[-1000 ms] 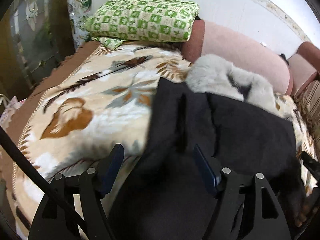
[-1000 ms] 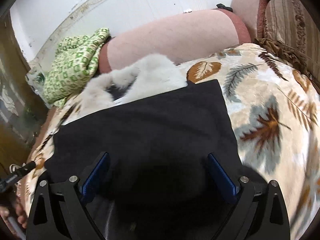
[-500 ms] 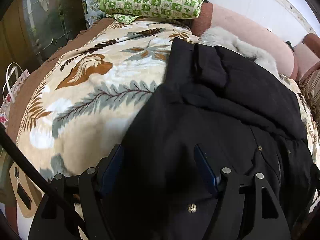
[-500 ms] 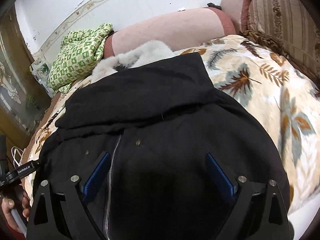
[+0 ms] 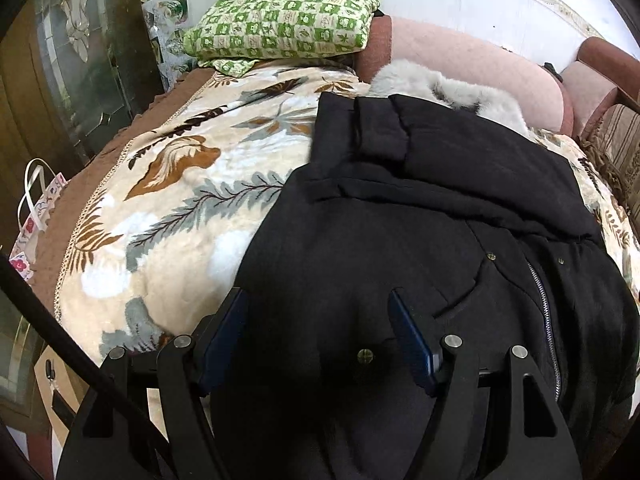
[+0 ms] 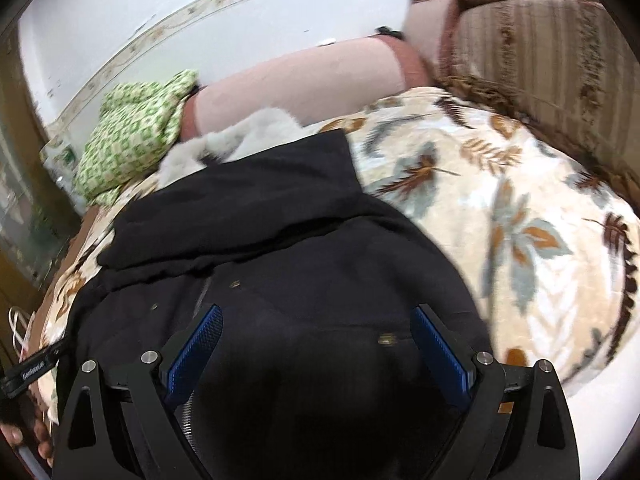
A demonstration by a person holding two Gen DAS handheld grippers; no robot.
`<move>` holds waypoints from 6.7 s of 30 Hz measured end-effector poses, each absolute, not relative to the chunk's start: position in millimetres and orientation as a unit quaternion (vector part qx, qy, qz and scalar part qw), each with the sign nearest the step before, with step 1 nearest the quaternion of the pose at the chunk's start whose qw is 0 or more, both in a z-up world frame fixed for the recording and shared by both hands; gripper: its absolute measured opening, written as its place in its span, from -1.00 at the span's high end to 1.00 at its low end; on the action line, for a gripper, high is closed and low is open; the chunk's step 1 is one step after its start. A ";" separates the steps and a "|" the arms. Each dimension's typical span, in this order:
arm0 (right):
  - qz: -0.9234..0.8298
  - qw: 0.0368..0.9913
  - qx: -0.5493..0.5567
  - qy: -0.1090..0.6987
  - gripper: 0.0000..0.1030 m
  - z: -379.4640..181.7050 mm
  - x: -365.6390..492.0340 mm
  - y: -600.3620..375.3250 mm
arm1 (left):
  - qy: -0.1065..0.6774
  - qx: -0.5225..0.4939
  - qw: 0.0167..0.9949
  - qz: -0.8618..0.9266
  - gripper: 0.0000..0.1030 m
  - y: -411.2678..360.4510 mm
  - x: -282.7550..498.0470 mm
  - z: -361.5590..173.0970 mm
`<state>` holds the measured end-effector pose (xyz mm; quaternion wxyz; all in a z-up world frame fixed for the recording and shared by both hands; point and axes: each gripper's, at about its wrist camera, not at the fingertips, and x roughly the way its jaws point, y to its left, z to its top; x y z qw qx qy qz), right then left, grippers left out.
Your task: Fold large clothes
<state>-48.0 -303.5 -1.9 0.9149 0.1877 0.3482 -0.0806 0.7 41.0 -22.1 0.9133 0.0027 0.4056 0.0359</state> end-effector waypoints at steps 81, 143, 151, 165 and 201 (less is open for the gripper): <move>0.077 0.812 0.357 0.456 -0.91 -67.3 -57.1 -366.0 | 0.506 -0.270 0.783 -0.241 -0.50 120.4 -2.4 -89.4; 0.159 0.894 0.280 0.312 0.70 85.9 4.7 -340.0 | 0.375 -0.188 0.900 -0.124 0.74 73.9 62.9 71.1; 0.117 0.909 0.259 0.305 0.70 112.6 98.2 -350.8 | 0.385 -0.203 0.895 -0.099 0.74 68.0 178.0 96.0; 0.045 0.863 0.314 0.395 0.70 22.4 284.1 -385.0 | 0.490 -0.242 0.837 -0.031 0.67 56.6 369.2 4.8; 0.076 0.939 0.164 0.291 0.04 115.1 239.0 -298.4 | 0.361 -0.070 0.927 -0.075 -0.49 1.2 277.2 78.4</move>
